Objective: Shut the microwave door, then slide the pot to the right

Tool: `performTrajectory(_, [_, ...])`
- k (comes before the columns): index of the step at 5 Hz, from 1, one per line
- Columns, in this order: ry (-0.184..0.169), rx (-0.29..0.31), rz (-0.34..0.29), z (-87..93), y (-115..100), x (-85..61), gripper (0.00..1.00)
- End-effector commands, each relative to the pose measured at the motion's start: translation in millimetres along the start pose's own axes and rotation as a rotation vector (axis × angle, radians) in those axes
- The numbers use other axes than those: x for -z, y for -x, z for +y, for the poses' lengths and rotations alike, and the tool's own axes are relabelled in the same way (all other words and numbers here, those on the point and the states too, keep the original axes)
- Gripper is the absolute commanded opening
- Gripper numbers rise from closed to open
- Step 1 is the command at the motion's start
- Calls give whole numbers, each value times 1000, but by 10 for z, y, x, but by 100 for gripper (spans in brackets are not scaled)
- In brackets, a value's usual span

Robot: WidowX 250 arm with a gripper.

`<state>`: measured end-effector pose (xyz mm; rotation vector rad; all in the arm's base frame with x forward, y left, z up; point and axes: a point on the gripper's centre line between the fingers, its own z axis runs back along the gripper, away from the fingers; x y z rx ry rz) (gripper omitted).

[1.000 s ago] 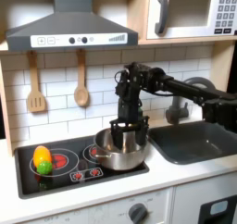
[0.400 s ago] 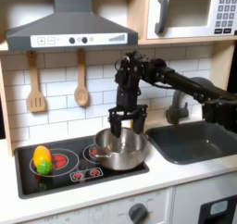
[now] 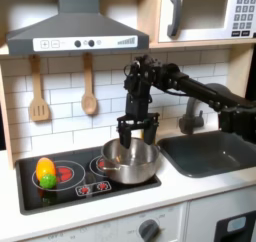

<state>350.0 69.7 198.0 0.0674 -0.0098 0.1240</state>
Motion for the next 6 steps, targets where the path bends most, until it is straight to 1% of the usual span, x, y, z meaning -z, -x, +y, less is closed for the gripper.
performTrajectory(1, [0, 0, 2, 0, 2, 0, 100])
performTrajectory(6, [0, 0, 0, 0, 0, 0, 100])
